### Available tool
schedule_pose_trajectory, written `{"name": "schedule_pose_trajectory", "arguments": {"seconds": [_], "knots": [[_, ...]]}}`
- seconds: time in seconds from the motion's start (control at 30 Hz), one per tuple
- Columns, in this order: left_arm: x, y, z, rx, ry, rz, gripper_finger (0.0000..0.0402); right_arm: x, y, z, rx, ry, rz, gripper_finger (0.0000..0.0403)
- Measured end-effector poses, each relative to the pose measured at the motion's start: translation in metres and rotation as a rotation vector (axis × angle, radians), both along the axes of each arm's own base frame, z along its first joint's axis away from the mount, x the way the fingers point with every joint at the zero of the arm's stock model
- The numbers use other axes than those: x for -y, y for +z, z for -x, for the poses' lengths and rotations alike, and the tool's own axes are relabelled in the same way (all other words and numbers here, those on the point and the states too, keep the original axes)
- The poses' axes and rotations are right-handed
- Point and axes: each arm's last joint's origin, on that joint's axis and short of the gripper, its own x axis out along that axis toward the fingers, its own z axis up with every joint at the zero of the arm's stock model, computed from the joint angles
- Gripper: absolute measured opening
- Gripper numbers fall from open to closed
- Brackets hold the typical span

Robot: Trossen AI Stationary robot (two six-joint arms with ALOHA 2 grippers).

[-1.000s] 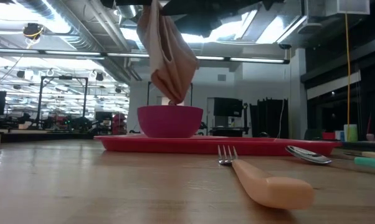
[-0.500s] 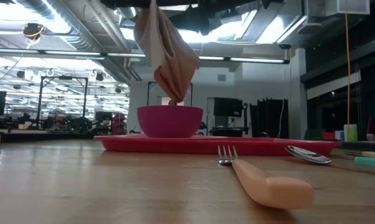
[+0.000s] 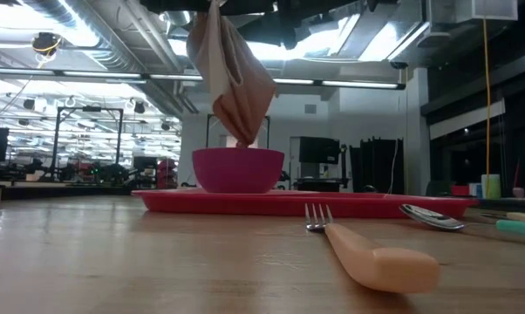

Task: Set up tray
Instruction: Put the brown table napkin on the red tray to the right of the pink plate

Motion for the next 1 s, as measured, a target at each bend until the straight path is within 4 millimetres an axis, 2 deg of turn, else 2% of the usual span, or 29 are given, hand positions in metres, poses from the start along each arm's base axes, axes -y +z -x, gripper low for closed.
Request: {"name": "schedule_pose_trajectory", "arguments": {"seconds": [0.57, 0.87, 1.0], "knots": [[0.0, 0.0, 0.0, 0.002, 0.002, 0.003, 0.0008, 0.001, 0.004, -0.001, 0.026, -0.02, 0.028, 0.0303], [-0.007, -0.002, -0.005, -0.006, 0.014, -0.004, 0.0008, 0.002, 0.01, -0.026, -0.093, -0.045, 0.066, 0.0303], [-0.013, -0.003, -0.009, -0.003, -0.001, -0.012, 0.0008, 0.002, 0.017, -0.027, -0.124, -0.051, 0.064, 0.0303]]}}
